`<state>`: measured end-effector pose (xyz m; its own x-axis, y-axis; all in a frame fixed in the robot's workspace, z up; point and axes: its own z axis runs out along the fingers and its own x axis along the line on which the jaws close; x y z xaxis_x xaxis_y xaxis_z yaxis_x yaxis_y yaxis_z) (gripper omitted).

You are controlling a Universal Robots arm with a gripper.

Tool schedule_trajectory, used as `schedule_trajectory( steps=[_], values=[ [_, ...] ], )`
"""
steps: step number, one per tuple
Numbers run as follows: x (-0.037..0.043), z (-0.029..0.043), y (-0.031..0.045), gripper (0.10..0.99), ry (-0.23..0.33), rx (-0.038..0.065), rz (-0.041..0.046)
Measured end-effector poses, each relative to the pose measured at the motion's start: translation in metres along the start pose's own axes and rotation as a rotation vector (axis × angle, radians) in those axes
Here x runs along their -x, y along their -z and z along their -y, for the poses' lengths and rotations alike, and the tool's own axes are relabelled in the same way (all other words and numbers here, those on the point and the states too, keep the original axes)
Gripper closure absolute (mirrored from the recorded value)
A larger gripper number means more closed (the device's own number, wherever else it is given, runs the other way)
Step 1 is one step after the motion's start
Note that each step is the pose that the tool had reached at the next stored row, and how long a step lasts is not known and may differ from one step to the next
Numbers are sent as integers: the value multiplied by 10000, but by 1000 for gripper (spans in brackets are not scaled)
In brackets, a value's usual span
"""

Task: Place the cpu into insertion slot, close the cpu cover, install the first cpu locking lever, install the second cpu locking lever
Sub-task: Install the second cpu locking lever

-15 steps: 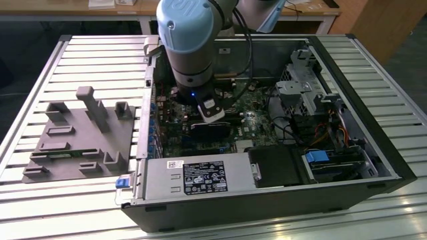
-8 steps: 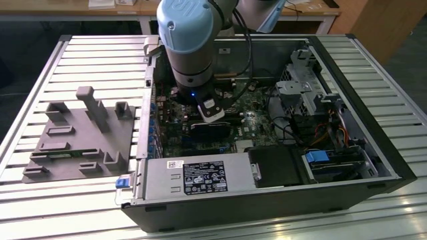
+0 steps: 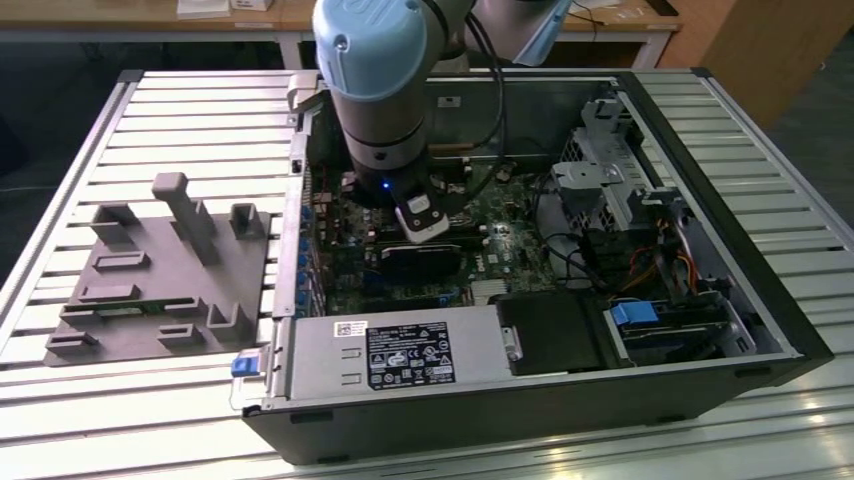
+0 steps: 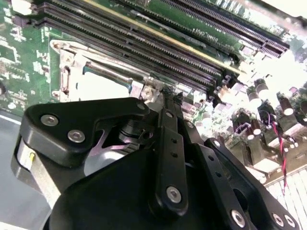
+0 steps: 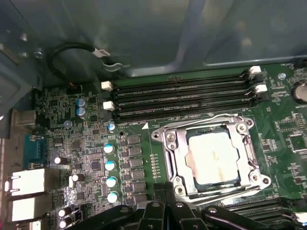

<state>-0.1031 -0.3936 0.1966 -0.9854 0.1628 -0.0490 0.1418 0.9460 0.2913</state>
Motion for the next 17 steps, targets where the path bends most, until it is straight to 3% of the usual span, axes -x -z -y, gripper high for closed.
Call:
schedule_trajectory(
  steps=[6, 10, 17],
  values=[
    [7, -47, 149, 984, 0, -1, 0],
    [30, -58, 168, 984, 0, -29, 1],
    [249, -89, 148, 984, -15, -69, -59]
  ],
)
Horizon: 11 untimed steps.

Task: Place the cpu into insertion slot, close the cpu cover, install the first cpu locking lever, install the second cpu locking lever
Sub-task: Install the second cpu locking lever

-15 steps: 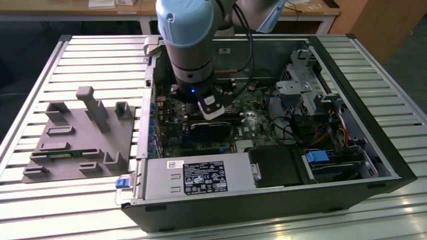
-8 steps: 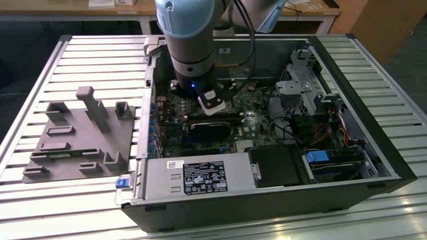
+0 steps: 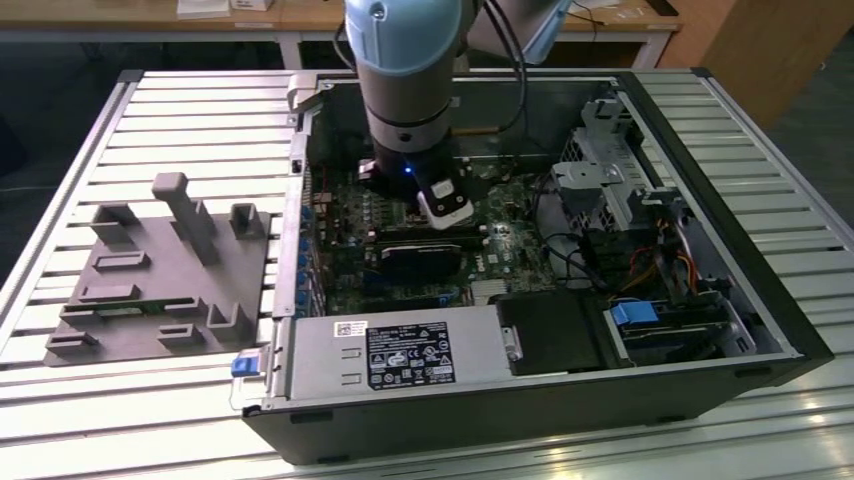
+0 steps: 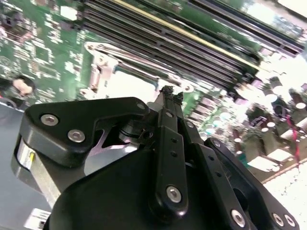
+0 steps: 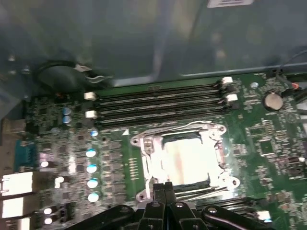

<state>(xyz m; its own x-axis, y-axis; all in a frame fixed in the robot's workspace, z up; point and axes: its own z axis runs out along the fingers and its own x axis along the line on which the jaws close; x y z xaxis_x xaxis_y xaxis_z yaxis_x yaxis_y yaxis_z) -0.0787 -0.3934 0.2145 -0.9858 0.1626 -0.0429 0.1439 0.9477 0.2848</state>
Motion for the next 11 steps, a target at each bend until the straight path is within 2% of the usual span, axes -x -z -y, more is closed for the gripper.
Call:
schedule_trajectory(
  steps=[7, 9, 11],
  values=[
    [216, -33, -19, 984, -21, -64, -64],
    [249, -45, -24, 984, -17, -159, -61],
    [260, -66, -31, 984, -7, -312, -40]
  ],
)
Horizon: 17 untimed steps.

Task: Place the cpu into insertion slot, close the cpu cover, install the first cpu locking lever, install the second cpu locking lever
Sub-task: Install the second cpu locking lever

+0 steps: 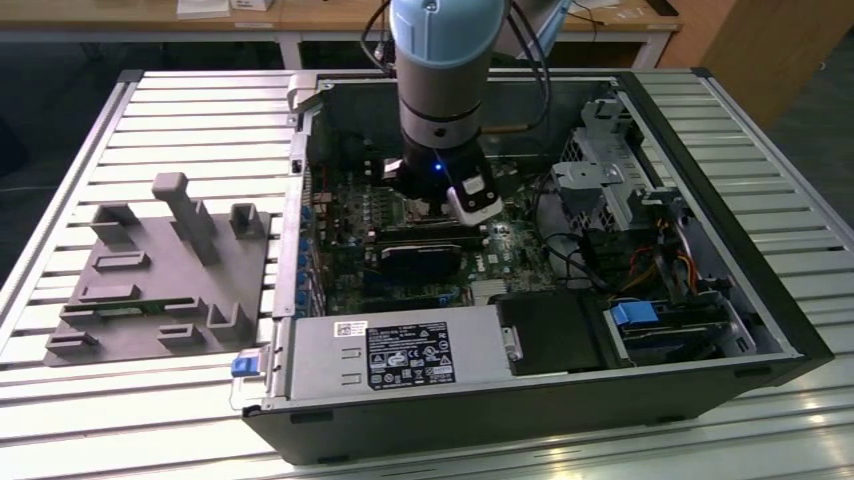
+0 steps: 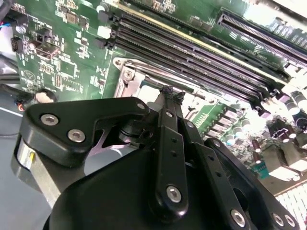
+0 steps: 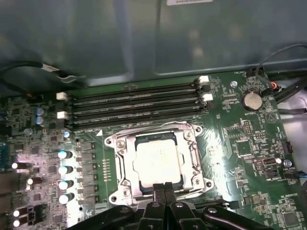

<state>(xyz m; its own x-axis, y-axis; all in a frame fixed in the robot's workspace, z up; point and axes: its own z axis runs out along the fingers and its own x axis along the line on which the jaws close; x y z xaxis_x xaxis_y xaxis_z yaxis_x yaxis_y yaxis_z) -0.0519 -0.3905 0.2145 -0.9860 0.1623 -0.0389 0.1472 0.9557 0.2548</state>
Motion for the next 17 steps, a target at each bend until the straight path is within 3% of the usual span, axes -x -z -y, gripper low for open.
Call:
schedule_trajectory(
  steps=[5, 12, 17],
  values=[
    [-9, -111, -28, 984, 34, -404, 59],
    [-22, -262, -68, 984, 54, -656, 97],
    [-28, -332, -80, 984, 77, -940, 139]
  ],
)
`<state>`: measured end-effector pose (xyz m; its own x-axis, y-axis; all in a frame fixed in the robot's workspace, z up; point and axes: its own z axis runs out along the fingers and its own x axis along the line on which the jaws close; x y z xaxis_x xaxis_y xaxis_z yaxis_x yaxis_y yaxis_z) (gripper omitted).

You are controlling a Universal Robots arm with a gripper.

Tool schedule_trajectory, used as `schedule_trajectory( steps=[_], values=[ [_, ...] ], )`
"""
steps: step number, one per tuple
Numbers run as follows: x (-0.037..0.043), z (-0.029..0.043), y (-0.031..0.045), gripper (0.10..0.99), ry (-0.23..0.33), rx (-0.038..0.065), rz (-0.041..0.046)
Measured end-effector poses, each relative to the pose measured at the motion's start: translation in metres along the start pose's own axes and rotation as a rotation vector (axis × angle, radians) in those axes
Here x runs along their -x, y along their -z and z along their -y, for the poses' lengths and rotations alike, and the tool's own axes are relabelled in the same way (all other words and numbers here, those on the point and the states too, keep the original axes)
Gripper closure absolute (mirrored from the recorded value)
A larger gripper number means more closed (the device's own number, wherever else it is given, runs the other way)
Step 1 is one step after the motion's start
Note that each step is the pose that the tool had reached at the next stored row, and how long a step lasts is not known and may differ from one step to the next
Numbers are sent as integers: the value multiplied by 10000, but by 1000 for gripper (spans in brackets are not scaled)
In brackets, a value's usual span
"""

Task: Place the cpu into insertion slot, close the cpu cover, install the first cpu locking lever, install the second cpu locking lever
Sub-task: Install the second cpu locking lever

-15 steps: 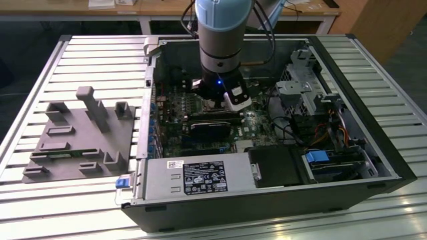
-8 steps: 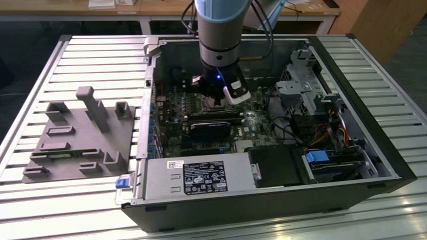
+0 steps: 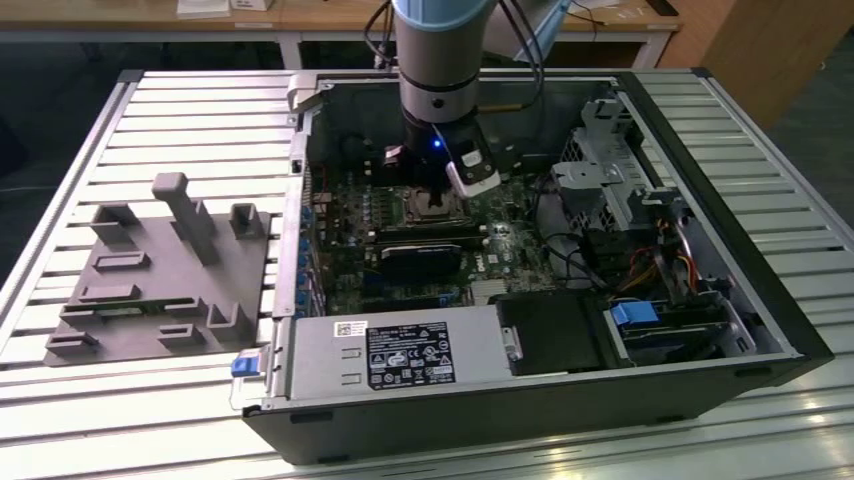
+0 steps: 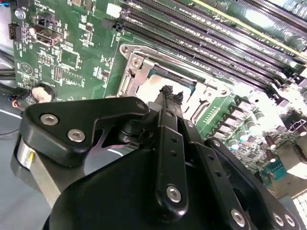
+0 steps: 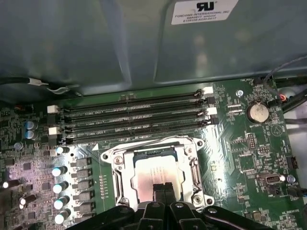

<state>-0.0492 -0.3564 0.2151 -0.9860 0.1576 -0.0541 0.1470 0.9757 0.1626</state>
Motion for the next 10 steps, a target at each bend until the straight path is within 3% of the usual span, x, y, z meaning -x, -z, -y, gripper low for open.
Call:
schedule_trajectory(
  steps=[2, 10],
  values=[
    [0, -8, 22, 984, 5, -62, 7],
    [1, -13, 38, 984, 5, -74, 10]
  ],
)
